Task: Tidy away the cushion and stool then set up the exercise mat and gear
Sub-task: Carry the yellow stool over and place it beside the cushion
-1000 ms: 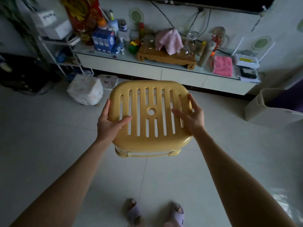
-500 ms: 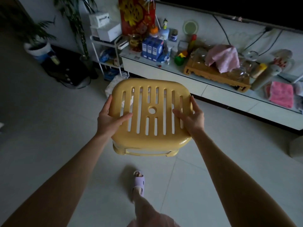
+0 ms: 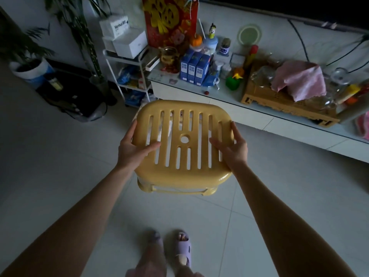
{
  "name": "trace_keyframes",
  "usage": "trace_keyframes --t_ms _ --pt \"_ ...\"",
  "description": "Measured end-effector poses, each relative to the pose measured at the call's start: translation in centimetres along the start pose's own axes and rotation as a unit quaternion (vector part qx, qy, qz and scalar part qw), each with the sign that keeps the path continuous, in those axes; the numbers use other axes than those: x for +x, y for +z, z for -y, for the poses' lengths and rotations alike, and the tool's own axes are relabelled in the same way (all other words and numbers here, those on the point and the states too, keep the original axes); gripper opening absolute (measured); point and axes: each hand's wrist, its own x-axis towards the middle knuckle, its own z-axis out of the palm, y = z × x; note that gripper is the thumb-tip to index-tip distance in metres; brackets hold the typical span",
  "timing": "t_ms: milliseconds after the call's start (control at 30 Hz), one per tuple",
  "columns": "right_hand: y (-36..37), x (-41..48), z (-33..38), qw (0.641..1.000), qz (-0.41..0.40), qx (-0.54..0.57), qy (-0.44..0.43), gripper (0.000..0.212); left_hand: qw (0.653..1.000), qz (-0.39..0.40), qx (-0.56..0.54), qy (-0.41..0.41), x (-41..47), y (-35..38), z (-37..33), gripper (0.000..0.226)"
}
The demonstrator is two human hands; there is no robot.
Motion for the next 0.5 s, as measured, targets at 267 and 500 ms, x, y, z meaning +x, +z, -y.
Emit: trace_keyframes --t_ms 267,500 --pt "4.2 7.7 -1.2 0.997 -0.056 -0.011 0.052 0.089 0.996 0.082 0.011 -0.013 12.1 2.1 1.3 0.096" --pt "7.8 16.0 -4.8 0.990 -0.103 -0.008 0.098 0.086 0.987 0.151 0.056 -0.019 23.5 5.9 5.2 0.096"
